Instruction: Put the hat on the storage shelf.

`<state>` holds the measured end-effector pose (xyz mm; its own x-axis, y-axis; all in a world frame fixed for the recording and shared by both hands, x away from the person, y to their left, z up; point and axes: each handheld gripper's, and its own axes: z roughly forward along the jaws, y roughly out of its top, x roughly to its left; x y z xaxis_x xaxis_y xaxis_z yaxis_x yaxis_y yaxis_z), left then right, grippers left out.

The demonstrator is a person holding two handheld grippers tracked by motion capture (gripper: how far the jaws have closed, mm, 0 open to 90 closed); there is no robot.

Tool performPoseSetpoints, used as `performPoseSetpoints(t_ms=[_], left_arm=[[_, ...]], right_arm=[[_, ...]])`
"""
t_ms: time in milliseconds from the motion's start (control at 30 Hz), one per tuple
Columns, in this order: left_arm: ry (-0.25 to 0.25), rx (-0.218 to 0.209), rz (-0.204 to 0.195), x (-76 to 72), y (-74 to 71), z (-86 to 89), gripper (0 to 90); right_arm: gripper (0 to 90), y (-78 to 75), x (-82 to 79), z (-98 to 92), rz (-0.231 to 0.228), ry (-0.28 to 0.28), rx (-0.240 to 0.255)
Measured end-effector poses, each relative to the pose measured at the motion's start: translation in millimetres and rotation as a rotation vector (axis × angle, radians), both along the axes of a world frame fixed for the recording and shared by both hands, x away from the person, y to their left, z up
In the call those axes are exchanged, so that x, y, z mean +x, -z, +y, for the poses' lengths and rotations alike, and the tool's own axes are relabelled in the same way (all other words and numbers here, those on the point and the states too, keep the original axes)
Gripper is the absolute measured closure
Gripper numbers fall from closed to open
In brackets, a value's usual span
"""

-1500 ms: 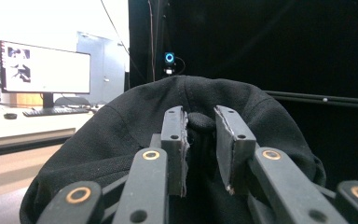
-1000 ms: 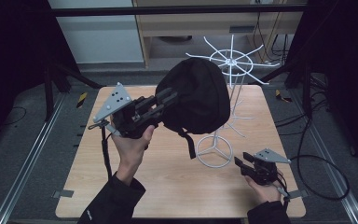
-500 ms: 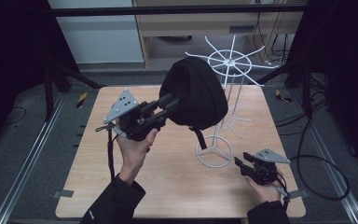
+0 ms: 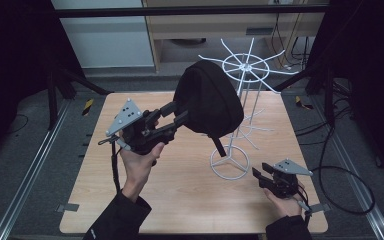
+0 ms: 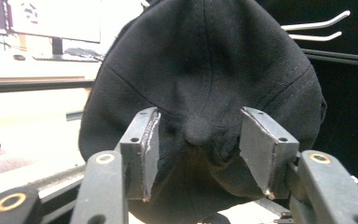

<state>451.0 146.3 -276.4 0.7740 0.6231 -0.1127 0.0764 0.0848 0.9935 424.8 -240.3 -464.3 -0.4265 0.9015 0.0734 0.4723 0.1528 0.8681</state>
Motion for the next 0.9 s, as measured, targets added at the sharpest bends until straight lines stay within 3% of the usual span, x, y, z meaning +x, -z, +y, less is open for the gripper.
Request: performPoseSetpoints(t_ms=[300,467,600,733,900], left_arm=[[-0.020,0.060,-0.009,-17.1,9.3,25.6,35.5],[-0.078,0.101,0.014,-26.8,32.1,55.2,31.8],[-0.148,0.185,0.082,-29.1,68.4,82.3,28.5],[-0.221,0.189,0.191,-26.0,108.6,112.7,27.1],[-0.318,0.255,0.297,-16.0,155.7,135.7,25.3]], right_arm=[[52.2,0.3,-0.1,-1.5,-0.007,0.014,0.000],[47.6,1.1,0.4,-3.9,-0.013,0.032,0.000],[41.1,2.4,1.4,-5.7,-0.020,0.053,0.012],[35.2,5.0,3.1,-9.2,-0.030,0.076,0.006],[28.8,8.7,5.2,-12.5,-0.031,0.095,0.002]])
